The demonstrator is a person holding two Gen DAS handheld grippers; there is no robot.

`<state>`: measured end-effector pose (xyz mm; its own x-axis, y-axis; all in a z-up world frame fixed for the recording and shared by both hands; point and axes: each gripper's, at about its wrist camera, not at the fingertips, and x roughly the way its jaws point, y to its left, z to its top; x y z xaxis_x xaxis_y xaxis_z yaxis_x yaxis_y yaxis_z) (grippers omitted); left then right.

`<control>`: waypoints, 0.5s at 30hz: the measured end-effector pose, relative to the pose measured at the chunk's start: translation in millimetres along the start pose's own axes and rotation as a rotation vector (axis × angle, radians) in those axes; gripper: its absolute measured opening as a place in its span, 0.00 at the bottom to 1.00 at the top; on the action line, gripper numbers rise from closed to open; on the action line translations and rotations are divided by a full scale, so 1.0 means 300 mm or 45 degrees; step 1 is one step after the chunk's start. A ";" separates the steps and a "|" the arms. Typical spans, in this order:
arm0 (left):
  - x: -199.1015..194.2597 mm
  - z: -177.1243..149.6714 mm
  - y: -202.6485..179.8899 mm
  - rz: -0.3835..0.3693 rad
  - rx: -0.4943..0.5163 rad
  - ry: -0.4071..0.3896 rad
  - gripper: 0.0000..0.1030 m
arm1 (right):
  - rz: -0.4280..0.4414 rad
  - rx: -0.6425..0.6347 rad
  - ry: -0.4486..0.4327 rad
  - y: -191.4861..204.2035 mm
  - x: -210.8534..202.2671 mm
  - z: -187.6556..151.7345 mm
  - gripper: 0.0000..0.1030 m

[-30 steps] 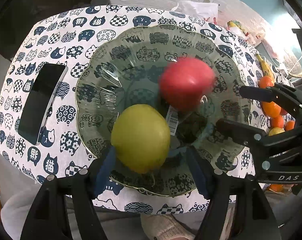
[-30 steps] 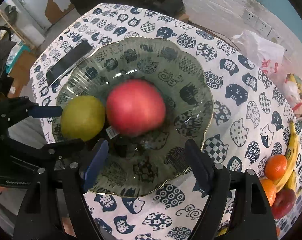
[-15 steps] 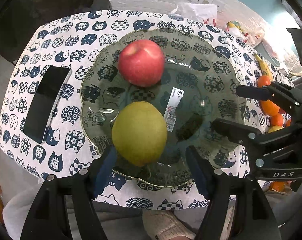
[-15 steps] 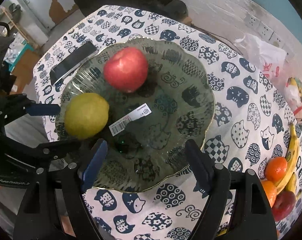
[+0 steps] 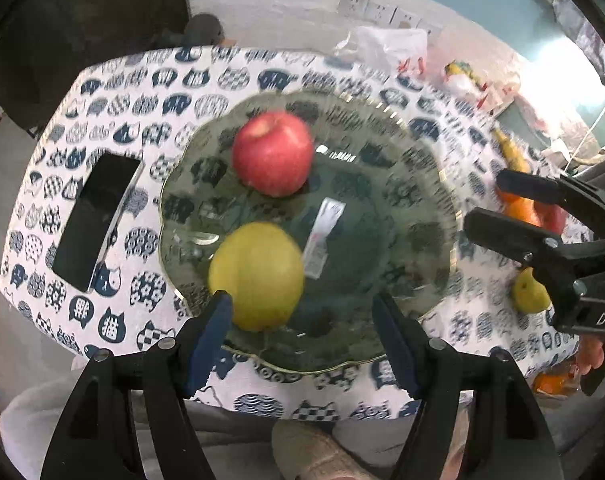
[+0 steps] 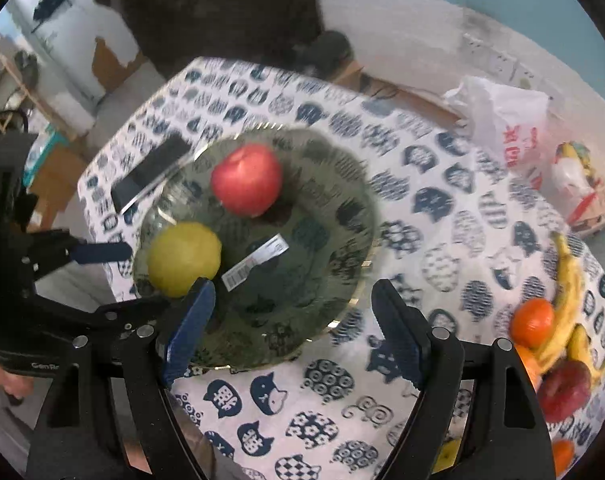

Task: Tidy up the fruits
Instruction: 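Move both grippers back over the fruit pile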

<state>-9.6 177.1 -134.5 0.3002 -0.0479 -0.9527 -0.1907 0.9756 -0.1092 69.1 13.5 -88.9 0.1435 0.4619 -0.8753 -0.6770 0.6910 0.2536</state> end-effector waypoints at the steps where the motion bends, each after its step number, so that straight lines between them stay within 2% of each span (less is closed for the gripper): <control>1: -0.018 0.007 -0.019 0.002 0.007 -0.020 0.74 | -0.013 0.017 -0.009 -0.013 -0.021 -0.003 0.80; 5: -0.068 0.025 -0.098 -0.022 0.037 -0.076 0.78 | -0.092 0.067 -0.061 -0.077 -0.128 -0.036 0.83; 8: -0.094 0.042 -0.168 -0.058 0.065 -0.091 0.78 | -0.171 0.102 -0.063 -0.131 -0.186 -0.070 0.83; 10: -0.115 0.050 -0.223 -0.074 0.093 -0.106 0.81 | -0.184 0.147 -0.069 -0.175 -0.224 -0.094 0.83; 15: -0.137 0.062 -0.353 -0.071 0.190 -0.127 0.84 | -0.278 0.216 -0.082 -0.284 -0.323 -0.172 0.83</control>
<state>15.6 79.9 -78.5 0.3991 -0.0885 -0.9126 -0.0326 0.9933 -0.1106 75.8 -118.9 -47.0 0.3219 0.3224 -0.8902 -0.4954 0.8586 0.1318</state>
